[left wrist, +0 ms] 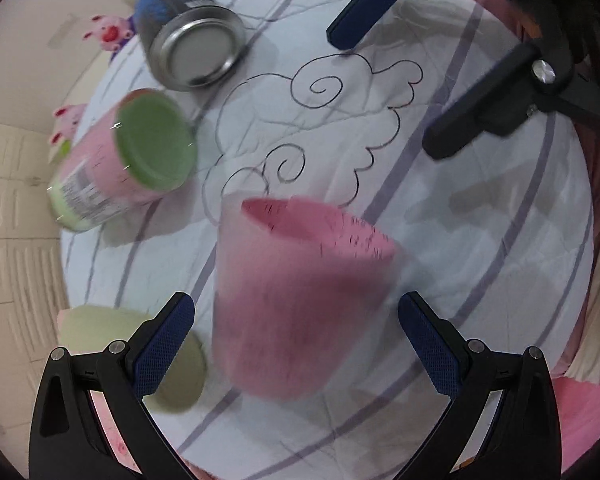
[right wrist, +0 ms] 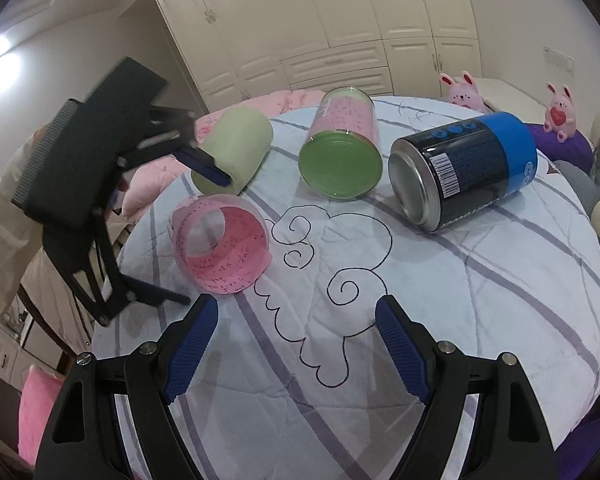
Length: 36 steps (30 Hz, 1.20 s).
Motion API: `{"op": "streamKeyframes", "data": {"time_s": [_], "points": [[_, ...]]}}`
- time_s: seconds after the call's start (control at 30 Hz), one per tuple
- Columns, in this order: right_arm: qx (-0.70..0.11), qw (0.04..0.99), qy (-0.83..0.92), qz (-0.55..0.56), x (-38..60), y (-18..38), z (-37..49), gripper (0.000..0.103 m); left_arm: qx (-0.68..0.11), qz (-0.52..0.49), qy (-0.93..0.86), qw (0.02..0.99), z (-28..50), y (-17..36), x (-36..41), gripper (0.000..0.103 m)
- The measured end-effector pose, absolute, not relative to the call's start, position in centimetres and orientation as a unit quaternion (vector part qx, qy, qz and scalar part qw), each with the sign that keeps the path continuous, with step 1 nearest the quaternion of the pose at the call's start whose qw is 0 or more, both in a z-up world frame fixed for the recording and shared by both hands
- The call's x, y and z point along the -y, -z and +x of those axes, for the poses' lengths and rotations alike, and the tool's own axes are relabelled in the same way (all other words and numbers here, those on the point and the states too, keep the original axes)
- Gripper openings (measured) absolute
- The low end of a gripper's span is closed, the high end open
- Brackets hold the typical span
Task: Flip cup upright
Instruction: 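Grasp the pink cup's rim with the left tool and lift it, then rotate the held pink cup upright and lower it onto the table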
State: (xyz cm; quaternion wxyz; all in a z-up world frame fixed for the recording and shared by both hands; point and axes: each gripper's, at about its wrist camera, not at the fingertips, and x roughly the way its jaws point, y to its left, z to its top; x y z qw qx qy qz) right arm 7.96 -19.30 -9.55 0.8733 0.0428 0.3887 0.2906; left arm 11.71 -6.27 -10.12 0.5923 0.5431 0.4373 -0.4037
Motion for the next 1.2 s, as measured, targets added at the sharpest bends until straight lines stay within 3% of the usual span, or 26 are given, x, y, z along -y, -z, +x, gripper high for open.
{"op": "streamKeyframes", "data": {"time_s": [0.17,0.23,0.3,0.67,1.2], "points": [[-0.401,0.868,-0.288,0.049,19.2,10.0,8.9,0.082,-0.444,0.526,0.422,0.589,12.6,10.1,7.6,0.102],[-0.402,0.867,-0.29,0.05,19.2,10.0,9.0,0.082,-0.445,0.521,0.426,0.59,12.6,9.8,7.7,0.094],[-0.402,0.868,-0.288,0.05,19.2,10.0,8.9,0.082,-0.459,0.505,0.436,0.586,12.9,9.7,7.9,0.072],[-0.396,0.874,-0.275,0.058,19.8,9.8,8.9,0.082,-0.443,0.445,0.4,0.668,13.5,7.3,8.5,0.071],[-0.353,0.909,-0.212,0.062,21.6,8.7,8.2,0.082,-0.379,0.184,0.305,0.854,12.2,3.6,5.3,0.071]]}}
